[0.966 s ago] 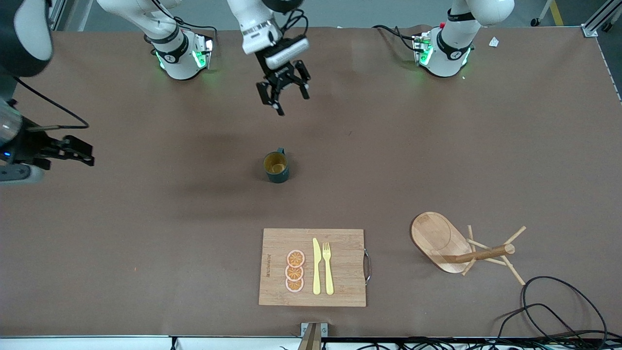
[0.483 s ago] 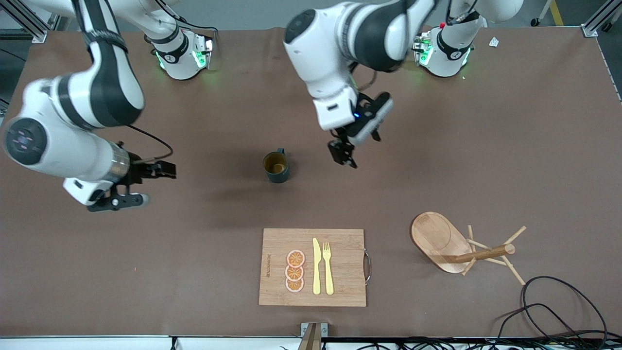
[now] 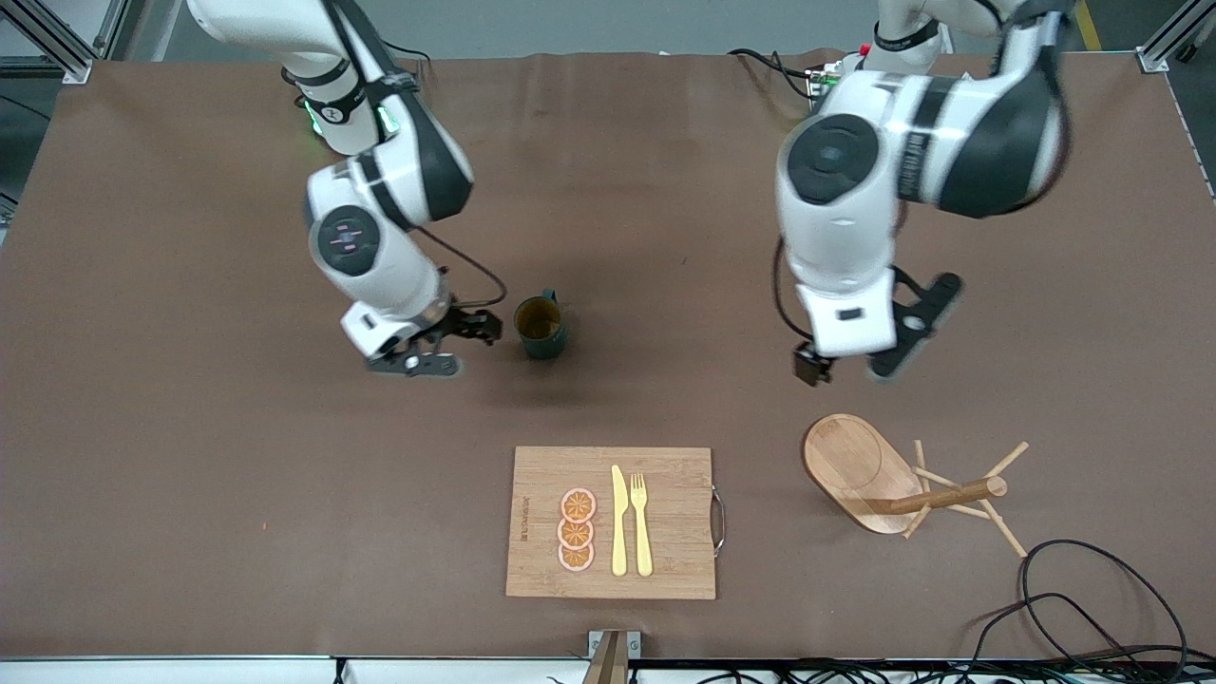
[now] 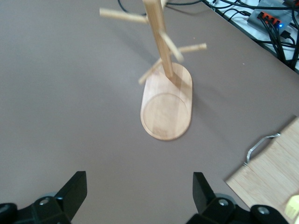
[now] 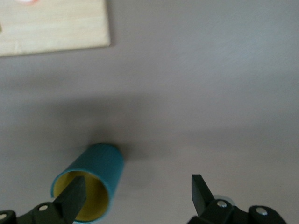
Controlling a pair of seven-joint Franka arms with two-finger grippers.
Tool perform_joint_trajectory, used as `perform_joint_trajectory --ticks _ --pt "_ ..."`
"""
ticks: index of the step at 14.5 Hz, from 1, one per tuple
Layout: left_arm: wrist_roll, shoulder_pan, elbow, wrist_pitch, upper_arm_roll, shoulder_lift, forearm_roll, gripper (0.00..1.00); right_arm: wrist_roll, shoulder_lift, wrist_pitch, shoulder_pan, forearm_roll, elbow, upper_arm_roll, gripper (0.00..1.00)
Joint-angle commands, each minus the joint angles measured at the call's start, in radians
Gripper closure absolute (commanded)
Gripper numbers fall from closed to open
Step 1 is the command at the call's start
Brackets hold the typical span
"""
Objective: Transfer cup from left to right arm and place
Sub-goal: 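Withdraw the left gripper while the right gripper reaches the mug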
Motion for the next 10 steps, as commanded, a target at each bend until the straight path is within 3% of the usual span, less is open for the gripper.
perform_joint_trajectory --ticks 1,3,7,10 --pt "0.174 0.094 -0.011 -0.011 -0.016 -0.079 -0.076 0.0 0.057 0.0 0.067 0.052 0.014 -0.063 -0.014 0.0" --pt "0.326 0.179 -0.012 -0.013 -0.016 -0.134 -0.11 0.0 0.065 0.001 0.096 0.074 0.015 -0.085 -0.014 0.0" --pt "0.559 0.284 -0.012 -0.061 -0.017 -0.195 -0.118 0.0 0.078 0.059 0.289 0.094 0.021 -0.152 -0.012 0.0" --pt "0.693 0.327 -0.017 -0.079 -0.01 -0.232 -0.167 0.0 0.095 0.087 0.314 0.12 0.023 -0.152 -0.012 0.22"
